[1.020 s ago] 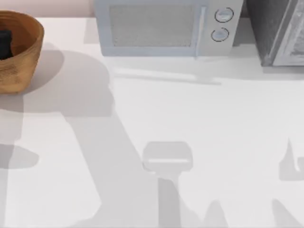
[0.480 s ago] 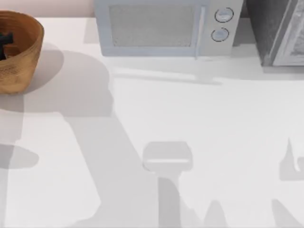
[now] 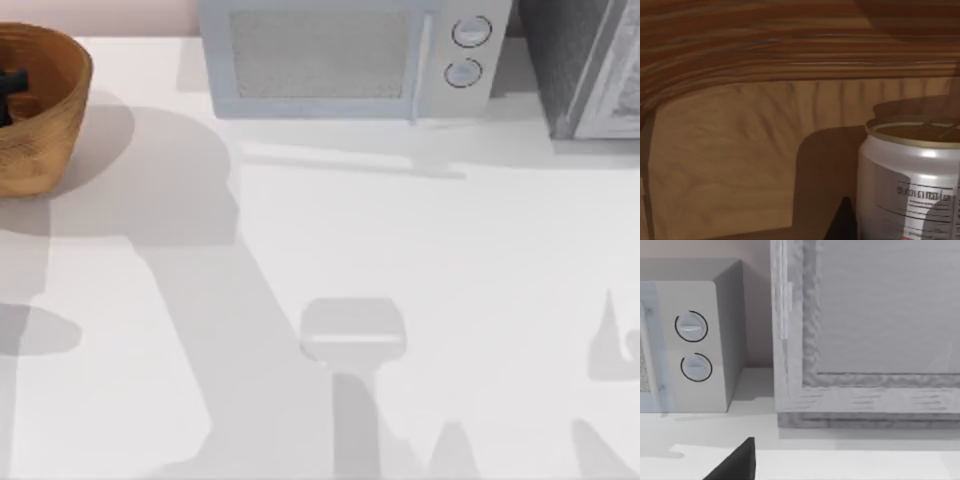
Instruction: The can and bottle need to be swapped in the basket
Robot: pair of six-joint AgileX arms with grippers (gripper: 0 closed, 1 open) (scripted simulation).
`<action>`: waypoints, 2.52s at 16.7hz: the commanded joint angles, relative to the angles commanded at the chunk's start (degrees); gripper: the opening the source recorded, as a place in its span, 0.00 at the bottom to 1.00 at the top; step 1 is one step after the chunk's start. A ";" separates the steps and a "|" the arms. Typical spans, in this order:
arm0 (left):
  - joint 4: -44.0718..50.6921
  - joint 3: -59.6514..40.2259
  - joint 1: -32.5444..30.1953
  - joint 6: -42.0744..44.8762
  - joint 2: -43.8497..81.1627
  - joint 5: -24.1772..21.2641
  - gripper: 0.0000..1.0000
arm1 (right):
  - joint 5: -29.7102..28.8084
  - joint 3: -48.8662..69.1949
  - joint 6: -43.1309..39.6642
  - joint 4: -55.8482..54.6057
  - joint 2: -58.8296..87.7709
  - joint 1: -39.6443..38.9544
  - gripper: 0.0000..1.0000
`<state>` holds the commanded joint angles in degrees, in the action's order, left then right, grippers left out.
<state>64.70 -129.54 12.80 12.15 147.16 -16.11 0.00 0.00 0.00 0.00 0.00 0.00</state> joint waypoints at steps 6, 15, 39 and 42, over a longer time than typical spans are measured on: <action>-3.68 7.95 0.20 -1.41 -9.54 1.17 0.00 | 0.00 0.00 0.00 0.00 0.00 0.00 1.00; -29.15 49.66 -2.21 -5.04 -55.42 8.57 0.00 | 0.00 0.00 0.00 0.00 0.00 0.00 1.00; -64.60 129.52 -12.62 -12.03 -146.90 16.11 0.00 | 0.00 0.00 0.00 0.00 0.00 0.00 1.00; -65.91 128.60 -12.62 -12.03 -143.77 15.30 0.00 | 0.00 0.00 0.00 0.00 0.00 0.00 1.00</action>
<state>-1.21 -0.94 0.18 0.12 3.39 -0.81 0.00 0.00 0.00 0.00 0.00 0.00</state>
